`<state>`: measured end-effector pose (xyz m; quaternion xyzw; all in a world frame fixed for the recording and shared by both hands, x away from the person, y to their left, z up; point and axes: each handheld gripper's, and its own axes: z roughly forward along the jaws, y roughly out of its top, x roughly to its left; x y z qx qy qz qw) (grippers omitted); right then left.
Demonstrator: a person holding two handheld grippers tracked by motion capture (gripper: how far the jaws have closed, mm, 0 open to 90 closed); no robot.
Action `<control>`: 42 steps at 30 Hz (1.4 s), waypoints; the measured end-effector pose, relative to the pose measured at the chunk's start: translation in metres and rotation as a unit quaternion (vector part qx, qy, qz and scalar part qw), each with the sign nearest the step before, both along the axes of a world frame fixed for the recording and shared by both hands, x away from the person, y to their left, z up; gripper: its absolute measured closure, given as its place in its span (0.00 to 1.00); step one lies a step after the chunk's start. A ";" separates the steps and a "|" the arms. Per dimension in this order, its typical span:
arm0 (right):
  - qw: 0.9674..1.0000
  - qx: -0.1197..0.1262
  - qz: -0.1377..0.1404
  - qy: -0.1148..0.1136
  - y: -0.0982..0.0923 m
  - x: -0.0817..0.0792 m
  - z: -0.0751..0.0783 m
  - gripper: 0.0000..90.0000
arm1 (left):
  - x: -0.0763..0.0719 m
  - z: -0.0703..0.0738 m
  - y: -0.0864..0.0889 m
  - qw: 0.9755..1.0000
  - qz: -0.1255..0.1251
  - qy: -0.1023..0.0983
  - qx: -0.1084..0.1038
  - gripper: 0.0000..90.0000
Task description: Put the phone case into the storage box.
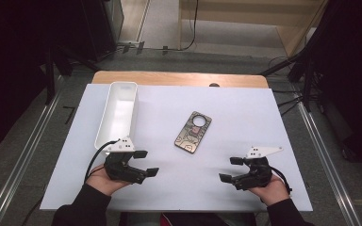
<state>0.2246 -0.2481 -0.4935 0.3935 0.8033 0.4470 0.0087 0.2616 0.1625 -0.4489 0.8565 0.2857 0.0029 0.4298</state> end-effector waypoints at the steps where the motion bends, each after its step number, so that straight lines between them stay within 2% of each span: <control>1: 1.000 0.000 0.000 0.000 0.000 0.000 0.000 0.14 | 0.001 0.001 -0.002 1.000 -0.001 0.001 0.001 0.23; 8: 1.000 0.002 -0.004 0.001 -0.002 0.000 0.001 0.14 | 0.007 0.005 -0.011 1.000 0.000 0.001 0.006 0.23; 13: 1.000 0.001 0.001 -0.001 -0.001 0.001 0.000 0.14 | 0.013 0.006 -0.020 1.000 0.014 0.007 0.003 0.23; 20: 1.000 0.004 0.001 -0.001 -0.001 0.001 0.001 0.14 | 0.022 0.009 -0.032 1.000 0.009 0.002 0.007 0.23; 25: 1.000 0.009 0.008 -0.003 0.002 0.002 0.001 0.14 | 0.030 0.007 -0.036 1.000 0.014 0.008 0.010 0.23; 34: 1.000 0.010 0.012 -0.004 0.004 0.006 0.002 0.14 | 0.043 0.008 -0.043 0.999 0.019 -0.005 0.025 0.23; 42: 1.000 0.009 0.020 -0.003 0.008 0.011 0.001 0.14 | 0.054 0.008 -0.049 0.999 0.023 -0.010 0.022 0.23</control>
